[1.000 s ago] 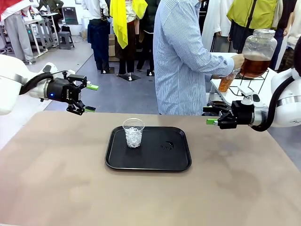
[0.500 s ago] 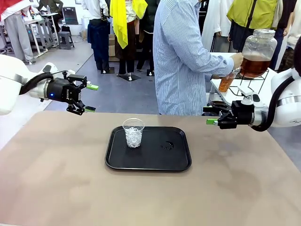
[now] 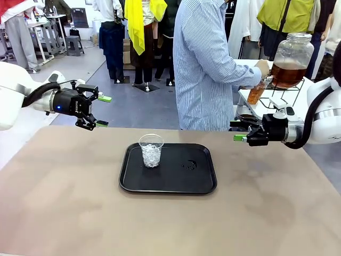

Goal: Pour the drink into the iced cup.
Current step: Pick up the iced cup indicated by the human and present it to them.

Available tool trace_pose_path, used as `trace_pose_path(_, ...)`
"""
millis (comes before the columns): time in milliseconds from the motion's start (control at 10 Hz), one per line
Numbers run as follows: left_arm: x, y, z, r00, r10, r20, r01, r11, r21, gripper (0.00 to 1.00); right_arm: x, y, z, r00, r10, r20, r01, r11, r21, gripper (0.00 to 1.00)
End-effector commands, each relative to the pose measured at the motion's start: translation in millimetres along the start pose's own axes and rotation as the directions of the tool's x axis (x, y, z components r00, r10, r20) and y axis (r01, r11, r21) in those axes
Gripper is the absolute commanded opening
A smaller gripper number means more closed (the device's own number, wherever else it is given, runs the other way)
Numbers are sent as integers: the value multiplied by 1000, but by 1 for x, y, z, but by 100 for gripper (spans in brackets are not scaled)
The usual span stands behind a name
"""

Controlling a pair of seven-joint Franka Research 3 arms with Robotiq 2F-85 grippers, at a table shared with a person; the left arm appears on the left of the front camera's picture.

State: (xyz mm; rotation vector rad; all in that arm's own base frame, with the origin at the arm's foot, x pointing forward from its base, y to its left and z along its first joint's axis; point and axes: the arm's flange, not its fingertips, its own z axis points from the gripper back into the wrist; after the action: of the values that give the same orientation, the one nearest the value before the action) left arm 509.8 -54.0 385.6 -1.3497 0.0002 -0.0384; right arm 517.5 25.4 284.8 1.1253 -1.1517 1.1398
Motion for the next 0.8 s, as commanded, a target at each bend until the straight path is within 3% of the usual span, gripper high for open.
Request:
trace_pose_path(0,-5,-1,0,1000,-15,8,15,1000,1,100,4,-1,-2,1000,-3,-3,3,1000,7,100)
trace_pose_path(700,-5,-1,0,1000,-15,8,15,1000,1,100,4,-1,-2,1000,-3,-3,3,1000,7,100)
